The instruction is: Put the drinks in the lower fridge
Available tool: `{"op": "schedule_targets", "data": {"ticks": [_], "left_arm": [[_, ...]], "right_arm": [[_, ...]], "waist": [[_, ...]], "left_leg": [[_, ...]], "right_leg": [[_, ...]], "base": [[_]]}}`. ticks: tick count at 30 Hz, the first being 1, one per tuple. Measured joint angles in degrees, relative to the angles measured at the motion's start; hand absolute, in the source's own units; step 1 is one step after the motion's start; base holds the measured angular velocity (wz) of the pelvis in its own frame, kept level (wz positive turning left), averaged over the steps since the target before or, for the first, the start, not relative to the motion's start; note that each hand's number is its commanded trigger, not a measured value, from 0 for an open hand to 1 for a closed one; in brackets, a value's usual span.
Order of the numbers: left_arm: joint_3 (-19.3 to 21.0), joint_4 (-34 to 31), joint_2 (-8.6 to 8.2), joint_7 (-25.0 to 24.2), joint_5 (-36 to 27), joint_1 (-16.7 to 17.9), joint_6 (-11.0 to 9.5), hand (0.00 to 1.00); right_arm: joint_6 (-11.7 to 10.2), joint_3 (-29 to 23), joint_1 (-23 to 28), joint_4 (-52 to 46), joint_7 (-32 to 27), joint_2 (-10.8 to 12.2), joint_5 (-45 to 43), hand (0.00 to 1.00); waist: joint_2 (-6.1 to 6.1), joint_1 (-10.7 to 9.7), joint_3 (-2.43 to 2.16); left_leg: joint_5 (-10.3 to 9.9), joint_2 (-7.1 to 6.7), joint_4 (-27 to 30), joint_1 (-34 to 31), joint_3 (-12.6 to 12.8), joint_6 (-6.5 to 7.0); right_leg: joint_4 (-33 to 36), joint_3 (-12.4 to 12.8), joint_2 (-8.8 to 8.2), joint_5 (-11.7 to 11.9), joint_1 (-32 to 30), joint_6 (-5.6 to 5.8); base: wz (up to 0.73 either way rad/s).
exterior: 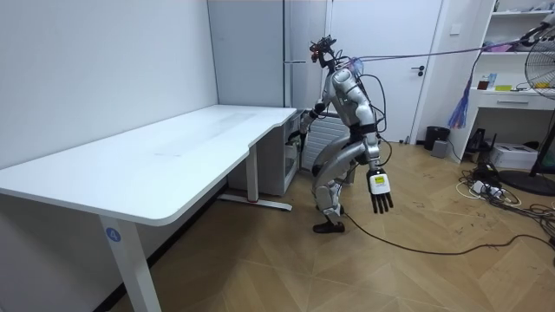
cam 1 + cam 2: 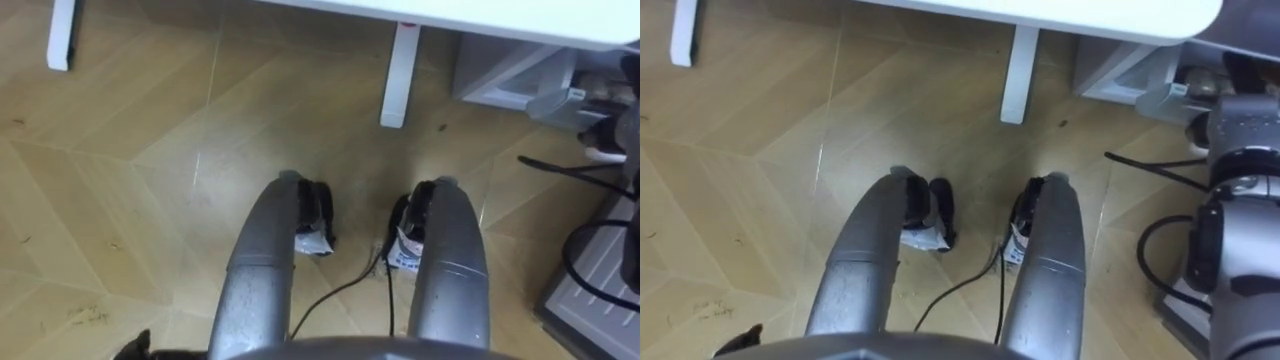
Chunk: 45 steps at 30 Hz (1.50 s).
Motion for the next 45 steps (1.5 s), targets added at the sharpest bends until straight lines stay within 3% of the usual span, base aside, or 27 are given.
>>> {"op": "schedule_targets", "data": {"ticks": [4, 10, 16, 24, 34, 45], "left_arm": [[-0.02, 0.29, 0.05, -0.04, 0.17, 0.23, -0.27, 0.0], [-0.08, 0.0, 0.05, -1.13, 0.13, 1.13, -0.31, 0.0], [-0.08, 0.0, 0.37, -1.39, 0.13, 4.92, 0.01, 0.0], [-0.34, -0.03, 0.45, -1.76, 0.01, 5.16, -0.09, 0.0], [-0.28, -0.11, 0.6, -2.02, 0.41, 5.16, -0.65, 0.0], [-2.6, -0.51, 0.63, -0.72, 0.24, 5.15, -1.98, 0.0]], "right_arm": [[-0.33, 1.23, -0.19, -1.63, -0.45, -0.5, -0.42, 0.0], [0.18, 1.57, -0.33, -1.65, -0.35, -0.52, -2.1, 0.0], [0.22, 2.27, -0.23, -1.64, -0.28, -0.51, -1.98, 0.0], [-0.2, 3.46, -0.23, -1.66, -0.08, -0.52, -1.9, 0.0], [-0.69, 5.05, -0.07, -1.95, -0.07, -0.51, -1.94, 0.0], [-0.86, 5.9, -0.08, -1.95, 1.2, -0.51, 0.28, 0.0]], "waist": [[-0.19, 0.42, 0.06], [-0.62, 1.52, -0.02], [-0.48, 2.25, -0.08], [-0.36, 2.33, -0.1], [-0.23, 2.38, -0.13], [-0.26, 2.47, 0.0]], "left_leg": [[0.05, -0.09, 0.1, 0.6, -0.6, -0.17], [-0.06, -0.19, 0.13, 1.79, -0.96, -0.49], [0.12, -0.07, -0.95, 3.49, -1.86, -0.81], [0.67, -0.24, -2.47, 4.24, -1.86, -0.98], [3.4, -1.32, -7.29, 6.23, -1.74, -1.45], [4.91, -0.97, -9.85, 7.11, -2.07, -2.11]], "right_leg": [[0.03, -0.34, -0.21, -0.23, 1.1, -0.26], [-0.07, -0.63, -0.29, -0.64, 2.54, 0.27], [-1.95, -2.74, -1.16, -0.44, 5.12, 0.12], [-3.25, -4.33, -2.77, 0.07, 6.01, 0.15], [-6.18, -5.2, -3.91, 1.45, 7.28, -0.12], [-8.64, -6.31, -3.49, 2.68, 8.14, -0.67]], "base": [[0.04], [0.01], [-0.02], [0.0], [0.03], [0.0]]}}
